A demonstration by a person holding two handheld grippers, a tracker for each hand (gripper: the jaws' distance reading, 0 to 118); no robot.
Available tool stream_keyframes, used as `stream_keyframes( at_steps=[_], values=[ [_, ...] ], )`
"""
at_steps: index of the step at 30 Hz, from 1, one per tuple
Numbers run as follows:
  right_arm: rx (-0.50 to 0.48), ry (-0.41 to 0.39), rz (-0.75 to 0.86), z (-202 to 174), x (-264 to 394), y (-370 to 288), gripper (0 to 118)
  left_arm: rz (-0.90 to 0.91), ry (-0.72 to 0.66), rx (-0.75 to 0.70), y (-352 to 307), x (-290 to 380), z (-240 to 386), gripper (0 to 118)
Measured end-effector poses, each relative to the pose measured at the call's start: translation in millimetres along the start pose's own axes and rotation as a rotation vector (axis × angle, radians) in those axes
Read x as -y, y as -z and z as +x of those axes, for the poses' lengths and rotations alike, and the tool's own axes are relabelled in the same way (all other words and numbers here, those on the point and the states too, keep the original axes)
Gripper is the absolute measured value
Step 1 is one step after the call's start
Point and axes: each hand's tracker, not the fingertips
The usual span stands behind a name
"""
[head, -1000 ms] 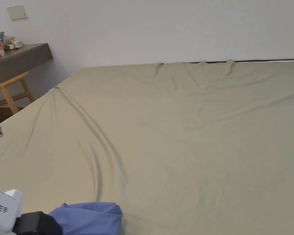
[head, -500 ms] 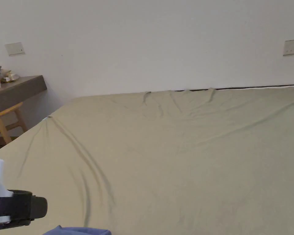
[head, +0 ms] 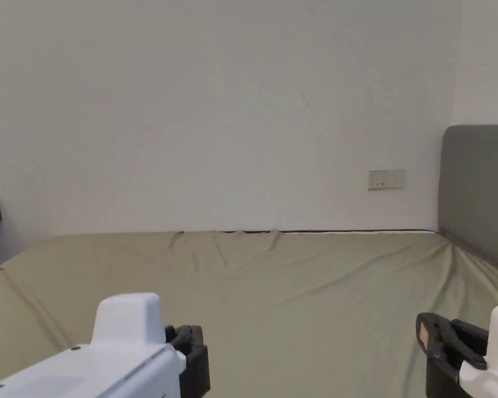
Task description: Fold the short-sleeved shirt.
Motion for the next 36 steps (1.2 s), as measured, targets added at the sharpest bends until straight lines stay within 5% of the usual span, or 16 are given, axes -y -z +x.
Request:
stream_keyframes(
  at_steps=[5,12,15,20,22,24,25,26,27,28,29,30,31,36],
  values=[
    [0.014,0.097,-0.064,11.6,13.7,-12.2,0,-0.064,0.050,-0.116,-14.9,11.1,8.3,2],
    [0.001,0.115,-0.067,15.5,19.7,-24.9,0,0.016,-0.002,-0.115,-46.6,4.3,5.8,2],
    [0.026,0.028,-0.011,8.9,16.7,-29.7,0,-0.009,0.010,-0.100,-51.0,6.1,7.4,2],
    [0.017,0.074,-0.015,11.2,17.1,-32.4,0,-0.003,0.038,-0.108,-59.7,7.2,11.0,2],
    [0.050,0.042,0.001,10.7,14.9,-34.1,1,0.012,0.017,-0.110,-60.5,7.4,10.0,18],
    [0.043,0.034,0.009,10.6,13.2,-34.7,29,0.008,-0.019,-0.125,-59.7,6.5,9.3,59],
    [0.039,0.046,0.002,12.8,13.1,-34.7,74,0.008,-0.054,-0.128,-56.8,6.8,7.4,101],
    [0.031,0.060,-0.010,14.1,13.3,-32.9,106,0.007,-0.088,-0.131,-54.0,7.5,5.9,118],
    [0.028,0.083,-0.041,13.4,14.3,-29.9,118,0.006,-0.084,-0.165,-58.6,10.5,4.8,114],
    [-0.044,0.149,-0.088,9.6,22.7,-29.2,118,0.003,-0.110,-0.109,-57.2,11.3,6.0,117],
    [-0.010,0.046,0.052,12.0,17.4,-30.8,118,0.002,-0.116,-0.098,-56.7,13.8,6.6,118],
    [-0.031,0.202,-0.079,13.6,30.5,-27.3,118,0.003,-0.115,-0.093,-55.4,17.5,0.7,118],
    [0.001,0.077,0.020,12.3,18.9,-28.0,118,-0.006,-0.110,-0.077,-55.5,20.0,0.2,118],
    [-0.028,0.139,0.012,6.8,22.3,-31.5,118,-0.029,0.001,-0.080,-57.4,17.8,10.8,118]
  ],
)
